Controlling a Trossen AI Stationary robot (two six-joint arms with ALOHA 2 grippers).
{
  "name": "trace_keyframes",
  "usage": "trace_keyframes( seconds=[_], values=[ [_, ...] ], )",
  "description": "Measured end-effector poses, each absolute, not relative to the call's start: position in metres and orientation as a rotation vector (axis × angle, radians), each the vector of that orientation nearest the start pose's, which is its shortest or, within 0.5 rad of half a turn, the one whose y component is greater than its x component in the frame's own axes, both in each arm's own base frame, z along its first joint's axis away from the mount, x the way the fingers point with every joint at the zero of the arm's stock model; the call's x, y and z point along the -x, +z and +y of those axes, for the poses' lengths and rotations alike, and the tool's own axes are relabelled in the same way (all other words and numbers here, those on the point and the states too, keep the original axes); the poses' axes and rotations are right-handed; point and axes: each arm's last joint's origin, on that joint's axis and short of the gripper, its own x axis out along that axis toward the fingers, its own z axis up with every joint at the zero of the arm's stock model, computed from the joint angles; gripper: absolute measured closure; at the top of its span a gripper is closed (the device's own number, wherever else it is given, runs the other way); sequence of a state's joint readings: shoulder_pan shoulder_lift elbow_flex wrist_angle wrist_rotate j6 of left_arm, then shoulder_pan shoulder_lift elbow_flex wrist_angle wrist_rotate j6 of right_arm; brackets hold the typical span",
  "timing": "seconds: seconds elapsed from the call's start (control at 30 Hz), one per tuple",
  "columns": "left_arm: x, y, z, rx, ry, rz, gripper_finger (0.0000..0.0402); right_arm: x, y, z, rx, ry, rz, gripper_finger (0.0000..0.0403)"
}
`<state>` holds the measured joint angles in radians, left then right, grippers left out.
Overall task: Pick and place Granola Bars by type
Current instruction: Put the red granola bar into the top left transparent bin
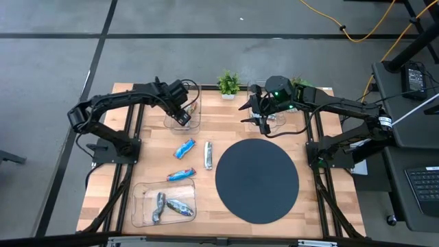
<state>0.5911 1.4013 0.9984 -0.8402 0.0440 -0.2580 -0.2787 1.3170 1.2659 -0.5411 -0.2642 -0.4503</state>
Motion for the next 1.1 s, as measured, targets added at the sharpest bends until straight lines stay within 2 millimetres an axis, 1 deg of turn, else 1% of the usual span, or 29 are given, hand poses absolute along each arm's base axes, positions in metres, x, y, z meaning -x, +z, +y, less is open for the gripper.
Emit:
trace_keyframes(
  seconds=[0.07,0.13,0.23,0.33,0.43,0.53,0.63,0.73,0.9,1.0,1.1],
  values=[
    [-0.212,0.235,0.140,0.632,0.613,1.136,0.0285,-0.272,0.353,-0.070,0.279,0.114,0.560,0.0186],
    [-0.211,0.243,0.138,0.652,0.583,1.121,0.0277,-0.272,0.353,-0.070,0.279,0.114,0.560,0.0186],
    [-0.210,0.261,0.134,0.664,0.510,1.069,0.0271,-0.272,0.353,-0.070,0.280,0.114,0.559,0.0186],
    [-0.210,0.283,0.125,0.678,0.425,0.984,0.0271,-0.272,0.353,-0.070,0.281,0.113,0.557,0.0186],
    [-0.209,0.303,0.108,0.713,0.323,0.914,0.0272,-0.273,0.354,-0.070,0.281,0.113,0.554,0.0186],
    [-0.206,0.315,0.084,0.752,0.223,0.886,0.0271,-0.273,0.353,-0.070,0.281,0.113,0.554,0.0186],
    [-0.205,0.324,0.059,0.739,0.156,0.880,0.0270,-0.273,0.353,-0.070,0.281,0.113,0.555,0.0186],
    [-0.204,0.328,0.037,0.698,0.137,0.887,0.0272,-0.274,0.353,-0.070,0.281,0.113,0.556,0.0186],
    [-0.205,0.328,0.016,0.608,0.265,0.889,0.0277,-0.278,0.350,-0.072,0.280,0.113,0.558,0.0186],
    [-0.206,0.320,0.008,0.603,0.327,0.909,0.0278,-0.281,0.346,-0.073,0.275,0.116,0.574,0.0186],
    [-0.204,0.306,0.002,0.623,0.355,0.962,0.0277,-0.285,0.341,-0.074,0.270,0.120,0.588,0.0186]
  ],
)
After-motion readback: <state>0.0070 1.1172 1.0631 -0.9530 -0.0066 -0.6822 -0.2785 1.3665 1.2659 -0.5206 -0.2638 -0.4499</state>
